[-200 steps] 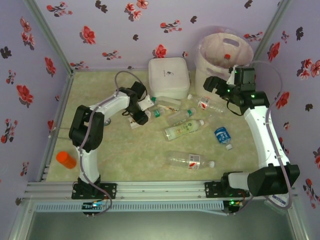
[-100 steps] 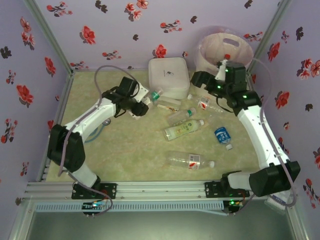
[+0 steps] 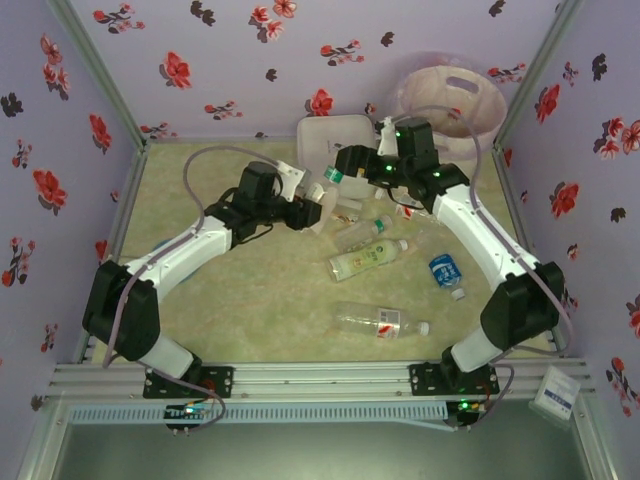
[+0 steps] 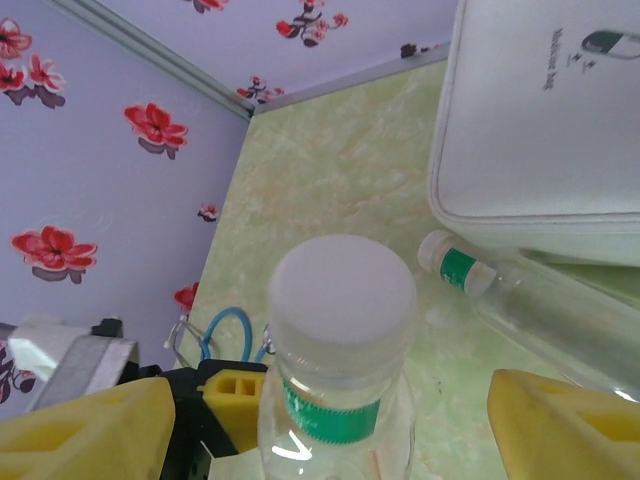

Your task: Put the plastic bottles in the bin

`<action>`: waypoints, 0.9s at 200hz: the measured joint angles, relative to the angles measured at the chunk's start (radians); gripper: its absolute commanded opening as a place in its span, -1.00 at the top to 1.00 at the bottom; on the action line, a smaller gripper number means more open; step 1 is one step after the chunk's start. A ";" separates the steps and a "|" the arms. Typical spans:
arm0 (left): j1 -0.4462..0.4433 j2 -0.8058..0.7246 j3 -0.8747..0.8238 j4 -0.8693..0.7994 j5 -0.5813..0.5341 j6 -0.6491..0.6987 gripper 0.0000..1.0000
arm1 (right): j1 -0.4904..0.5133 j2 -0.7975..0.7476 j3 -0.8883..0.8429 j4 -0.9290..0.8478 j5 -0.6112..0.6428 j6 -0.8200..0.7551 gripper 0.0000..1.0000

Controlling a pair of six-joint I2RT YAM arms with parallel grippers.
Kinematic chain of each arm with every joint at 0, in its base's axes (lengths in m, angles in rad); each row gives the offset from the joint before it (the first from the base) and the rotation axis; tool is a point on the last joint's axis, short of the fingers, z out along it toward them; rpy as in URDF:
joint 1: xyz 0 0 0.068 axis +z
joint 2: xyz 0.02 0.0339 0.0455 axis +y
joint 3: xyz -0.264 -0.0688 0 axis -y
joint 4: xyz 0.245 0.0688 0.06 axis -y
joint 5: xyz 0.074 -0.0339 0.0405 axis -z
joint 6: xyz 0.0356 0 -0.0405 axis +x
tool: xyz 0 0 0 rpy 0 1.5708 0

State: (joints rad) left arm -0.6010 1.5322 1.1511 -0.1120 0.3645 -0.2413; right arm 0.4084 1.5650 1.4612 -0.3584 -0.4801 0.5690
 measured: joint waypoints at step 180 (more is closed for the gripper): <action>-0.041 0.040 0.073 0.008 0.048 -0.037 -1.00 | -0.169 -0.019 0.257 -0.259 0.105 -0.267 0.86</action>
State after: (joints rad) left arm -0.6418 1.5723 1.2240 -0.1036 0.4122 -0.2783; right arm 0.2394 1.5455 1.7187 -0.6178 -0.3748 0.3023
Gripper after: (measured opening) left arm 0.996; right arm 0.409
